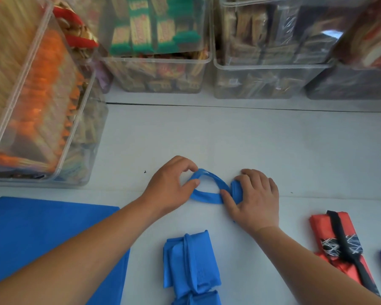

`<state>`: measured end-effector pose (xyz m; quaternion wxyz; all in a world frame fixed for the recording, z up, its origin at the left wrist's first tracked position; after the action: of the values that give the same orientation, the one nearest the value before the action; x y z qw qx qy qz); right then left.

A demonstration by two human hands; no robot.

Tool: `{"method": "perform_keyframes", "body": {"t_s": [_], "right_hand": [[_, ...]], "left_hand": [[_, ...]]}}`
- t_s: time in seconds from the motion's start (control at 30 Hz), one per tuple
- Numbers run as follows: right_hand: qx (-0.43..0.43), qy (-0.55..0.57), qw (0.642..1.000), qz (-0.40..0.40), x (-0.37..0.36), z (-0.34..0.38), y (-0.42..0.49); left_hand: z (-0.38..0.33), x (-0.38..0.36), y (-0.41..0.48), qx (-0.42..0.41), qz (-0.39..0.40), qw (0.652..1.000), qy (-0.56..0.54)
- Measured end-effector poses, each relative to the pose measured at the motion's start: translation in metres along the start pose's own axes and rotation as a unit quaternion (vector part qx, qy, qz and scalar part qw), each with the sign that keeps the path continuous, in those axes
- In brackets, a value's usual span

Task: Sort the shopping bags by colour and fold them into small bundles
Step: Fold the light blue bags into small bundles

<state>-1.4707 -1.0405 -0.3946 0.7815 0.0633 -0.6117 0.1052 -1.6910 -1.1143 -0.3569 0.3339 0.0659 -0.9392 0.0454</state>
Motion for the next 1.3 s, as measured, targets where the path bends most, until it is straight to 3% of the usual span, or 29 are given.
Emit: {"method": "perform_keyframes", "body": {"t_s": [0.07, 0.13, 0.2, 0.27, 0.47, 0.5, 0.57, 0.63, 0.73, 0.83, 0.97, 1.1, 1.23, 1.3], "right_hand": [[-0.001, -0.002, 1.000, 0.004, -0.001, 0.000, -0.001], [-0.003, -0.005, 1.000, 0.007, -0.002, 0.000, -0.001], [-0.002, -0.003, 1.000, 0.005, -0.001, 0.000, -0.002], [0.003, 0.001, 1.000, -0.005, 0.001, 0.001, -0.002], [0.018, 0.037, 0.999, -0.011, 0.008, 0.002, -0.005], [0.023, 0.040, 0.999, -0.002, 0.007, 0.001, -0.005], [0.030, 0.047, 0.998, 0.031, 0.004, -0.002, -0.003], [0.020, 0.057, 0.996, 0.068, 0.003, -0.008, 0.000], [-0.056, 0.072, 0.988, 0.124, 0.011, -0.021, 0.000], [-0.135, 0.003, 0.988, 0.081, 0.031, -0.031, -0.009], [-0.348, 0.120, 0.917, 0.154, 0.032, -0.049, -0.017], [-0.404, 0.224, 0.866, 0.191, 0.021, -0.047, -0.012], [-0.438, 0.353, 0.790, 0.243, 0.019, -0.037, -0.014], [-0.414, 0.394, 0.785, 0.240, 0.031, -0.030, -0.018]], "left_hand": [[0.001, 0.003, -0.001, -0.006, 0.014, 0.999, 0.041], [0.007, -0.002, 0.002, 0.064, 0.033, 0.994, 0.076], [0.015, -0.011, 0.004, 0.178, 0.039, 0.983, -0.002], [0.014, -0.024, 0.009, 0.232, 0.040, 0.965, -0.114], [-0.001, -0.040, 0.014, 0.219, 0.091, 0.955, -0.177], [-0.004, -0.038, 0.013, 0.222, 0.084, 0.943, -0.234], [-0.014, -0.034, 0.010, 0.238, 0.083, 0.880, -0.403], [-0.020, -0.026, 0.007, 0.249, 0.075, 0.829, -0.495], [-0.013, -0.021, -0.002, 0.271, 0.018, 0.846, -0.458], [-0.014, -0.020, -0.008, 0.277, -0.013, 0.891, -0.359], [-0.024, -0.020, -0.012, 0.264, -0.024, 0.920, -0.289], [-0.036, -0.020, -0.014, 0.244, -0.036, 0.940, -0.238], [-0.043, -0.013, -0.018, 0.245, -0.053, 0.946, -0.204], [-0.051, -0.010, -0.023, 0.247, -0.044, 0.947, -0.200]]}}
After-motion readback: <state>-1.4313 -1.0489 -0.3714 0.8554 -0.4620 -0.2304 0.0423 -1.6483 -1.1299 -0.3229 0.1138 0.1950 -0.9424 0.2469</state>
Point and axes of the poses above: each hand's wrist, its own y-axis towards the middle knuckle, its own x-axis out of the back of the hand, z = x × y, the point moved 7 cm from there along y, towards the middle knuckle, and after that the axes turned 13 degrees about -x, right-handed, at the moved point
